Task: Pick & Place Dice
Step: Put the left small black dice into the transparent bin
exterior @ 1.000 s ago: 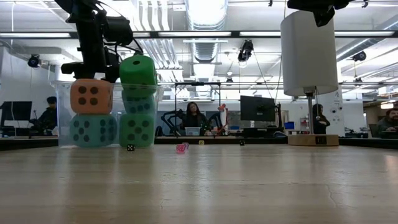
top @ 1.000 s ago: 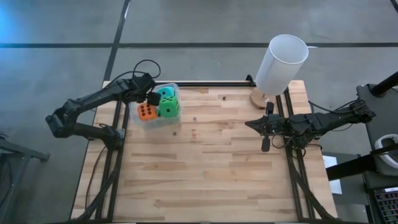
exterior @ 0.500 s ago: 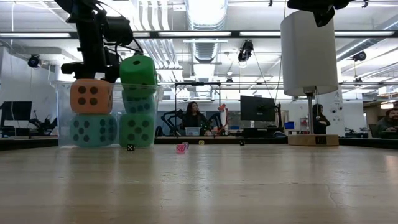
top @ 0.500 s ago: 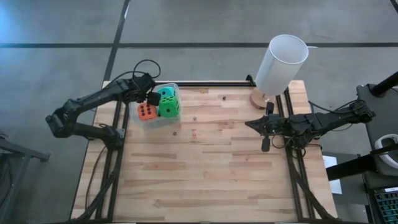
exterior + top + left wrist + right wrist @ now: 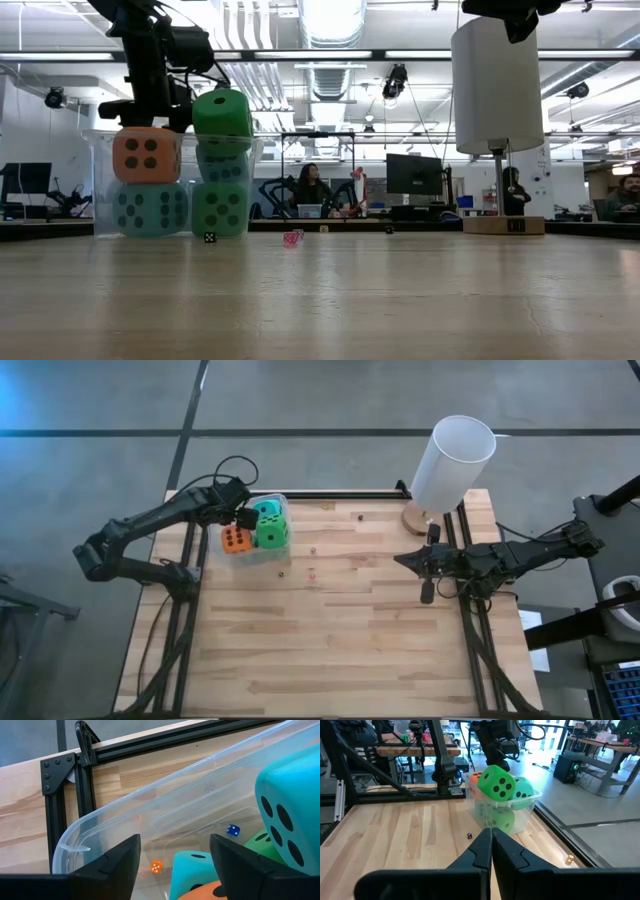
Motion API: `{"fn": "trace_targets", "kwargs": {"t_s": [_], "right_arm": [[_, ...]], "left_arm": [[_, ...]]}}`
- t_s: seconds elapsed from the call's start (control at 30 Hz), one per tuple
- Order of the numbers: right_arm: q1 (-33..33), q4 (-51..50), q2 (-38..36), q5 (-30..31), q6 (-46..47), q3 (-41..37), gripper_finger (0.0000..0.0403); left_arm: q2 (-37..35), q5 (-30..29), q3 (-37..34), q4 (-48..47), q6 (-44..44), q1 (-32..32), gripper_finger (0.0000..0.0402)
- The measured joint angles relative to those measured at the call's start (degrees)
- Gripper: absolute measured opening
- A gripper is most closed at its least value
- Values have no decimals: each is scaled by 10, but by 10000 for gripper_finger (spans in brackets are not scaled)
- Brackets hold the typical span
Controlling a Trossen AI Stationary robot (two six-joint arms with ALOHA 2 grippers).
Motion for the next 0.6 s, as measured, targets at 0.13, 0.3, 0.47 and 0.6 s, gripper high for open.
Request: {"fn": "trace_targets", "kwargs": {"t_s": [0.13,0.3,0.47,0.6], "right_arm": [[0,0,0,0,0,0,8],[0,0,0,0,0,0,8],[0,0,0,0,0,0,8],[0,0,0,0,0,0,8]], "left_arm": [[0,0,0,0,0,0,245],[0,0,0,0,0,0,244],[0,0,0,0,0,0,237],[0,0,0,0,-1,0,234]]}}
